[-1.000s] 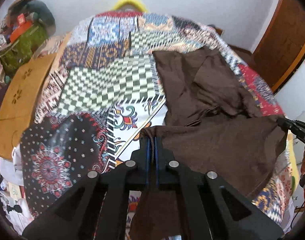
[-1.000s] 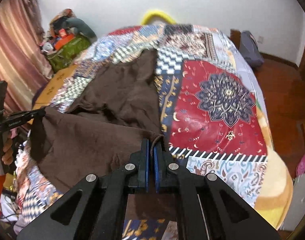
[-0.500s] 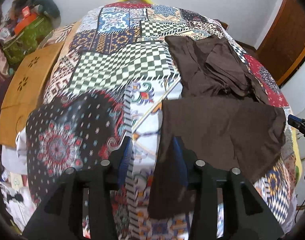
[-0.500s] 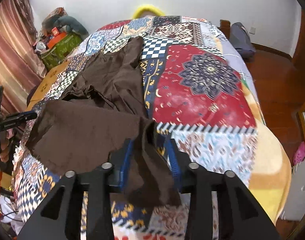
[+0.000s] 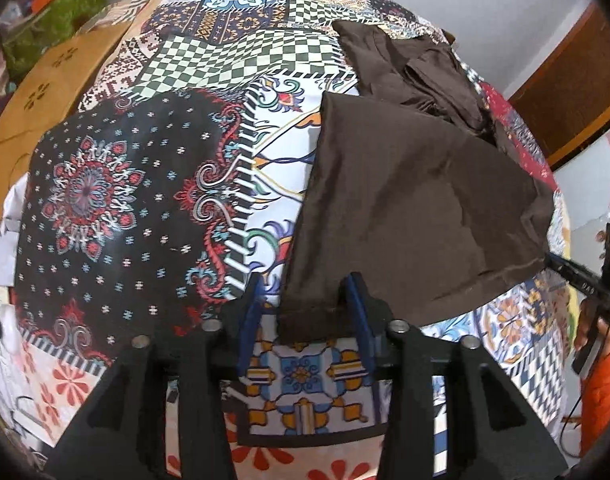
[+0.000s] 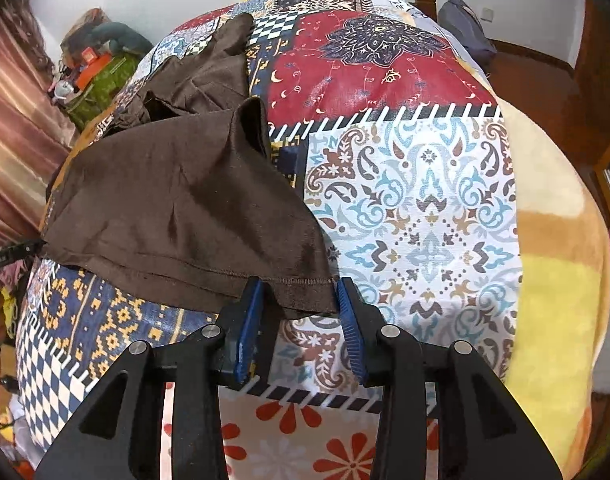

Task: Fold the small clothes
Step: 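Lift the garment hem with both grippers and fold it over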

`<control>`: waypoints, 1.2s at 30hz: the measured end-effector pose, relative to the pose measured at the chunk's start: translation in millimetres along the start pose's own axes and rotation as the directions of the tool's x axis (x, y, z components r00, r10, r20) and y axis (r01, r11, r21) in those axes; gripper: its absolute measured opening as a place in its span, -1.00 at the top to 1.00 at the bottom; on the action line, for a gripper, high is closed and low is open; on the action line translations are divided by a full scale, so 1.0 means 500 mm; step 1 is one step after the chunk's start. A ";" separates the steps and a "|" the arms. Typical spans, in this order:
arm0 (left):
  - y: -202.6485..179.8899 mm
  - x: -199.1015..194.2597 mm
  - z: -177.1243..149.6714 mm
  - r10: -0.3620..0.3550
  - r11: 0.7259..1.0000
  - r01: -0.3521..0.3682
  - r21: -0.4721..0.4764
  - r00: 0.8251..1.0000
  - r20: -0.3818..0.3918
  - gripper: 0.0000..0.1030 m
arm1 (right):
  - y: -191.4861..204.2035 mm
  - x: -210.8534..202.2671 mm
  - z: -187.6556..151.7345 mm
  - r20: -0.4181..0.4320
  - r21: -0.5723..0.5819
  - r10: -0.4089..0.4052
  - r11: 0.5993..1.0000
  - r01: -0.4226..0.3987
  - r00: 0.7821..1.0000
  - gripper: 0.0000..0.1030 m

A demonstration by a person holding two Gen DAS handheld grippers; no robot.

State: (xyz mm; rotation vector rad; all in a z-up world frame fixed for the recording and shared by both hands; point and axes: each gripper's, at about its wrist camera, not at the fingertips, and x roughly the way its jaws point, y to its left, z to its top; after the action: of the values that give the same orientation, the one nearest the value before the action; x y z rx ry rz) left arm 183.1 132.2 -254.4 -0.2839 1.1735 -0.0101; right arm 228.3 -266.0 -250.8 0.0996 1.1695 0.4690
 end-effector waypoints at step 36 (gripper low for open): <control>0.004 -0.087 0.456 0.097 0.995 -0.083 -0.058 0.948 0.305 0.89 | 0.102 -0.097 0.436 0.377 -0.130 -0.034 0.988 0.089 0.926 0.85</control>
State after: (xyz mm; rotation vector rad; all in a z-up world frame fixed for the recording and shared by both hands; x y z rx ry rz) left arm 373.2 190.1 -134.2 -0.2606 0.8760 0.1364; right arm 394.9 -203.8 -106.3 0.0242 0.7583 0.4545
